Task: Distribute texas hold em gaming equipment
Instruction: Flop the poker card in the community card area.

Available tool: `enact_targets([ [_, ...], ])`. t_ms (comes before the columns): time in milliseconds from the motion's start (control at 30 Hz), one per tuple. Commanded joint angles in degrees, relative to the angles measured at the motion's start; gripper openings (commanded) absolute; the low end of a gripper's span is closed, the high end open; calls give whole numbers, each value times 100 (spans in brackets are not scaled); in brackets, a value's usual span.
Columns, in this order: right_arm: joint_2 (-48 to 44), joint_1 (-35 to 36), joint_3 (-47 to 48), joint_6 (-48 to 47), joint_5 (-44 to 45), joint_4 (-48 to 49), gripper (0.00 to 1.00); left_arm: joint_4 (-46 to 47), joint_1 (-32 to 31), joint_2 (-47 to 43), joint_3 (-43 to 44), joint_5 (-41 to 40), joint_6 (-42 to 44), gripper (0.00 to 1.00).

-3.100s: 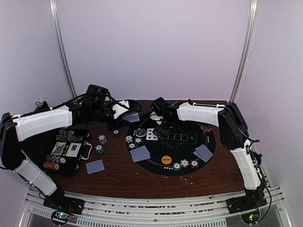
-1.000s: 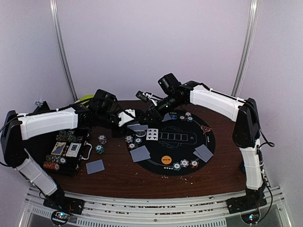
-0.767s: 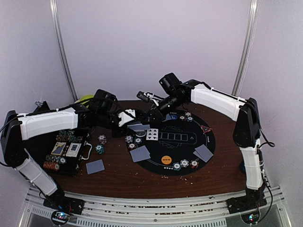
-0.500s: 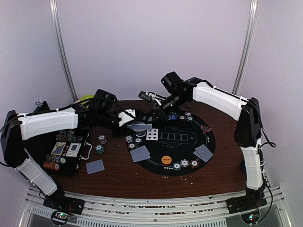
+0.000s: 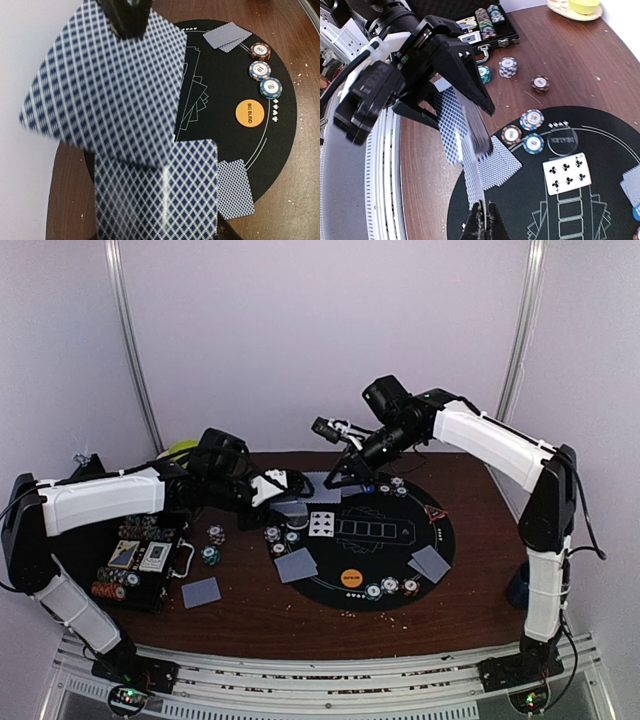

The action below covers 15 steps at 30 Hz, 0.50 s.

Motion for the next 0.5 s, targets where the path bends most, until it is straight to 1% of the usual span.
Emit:
enact_targets([
  [0, -574, -207, -337, -22, 541, 169, 0, 271, -27, -31, -20, 43, -26, 7],
  [67, -739, -263, -492, 124, 897, 381, 0, 282, -25, -27, -19, 28, -38, 7],
  [167, -892, -267, -729, 386, 1894, 768, 0, 305, -35, -27, -13, -2, -59, 7],
  [300, -997, -199, -1126, 722, 3778, 1429, 0, 338, -23, -25, -28, -32, -72, 7],
  [333, -990, -148, -1225, 758, 4371, 1583, 0, 342, -31, -19, -24, -46, -78, 7],
  [400, -922, -9, -1422, 735, 5465, 1825, 0, 346, -27, -11, -19, -60, -84, 7],
  [467, -753, 127, -1506, 698, 6272, 1888, 0, 354, -27, -19, -28, -63, -84, 7],
])
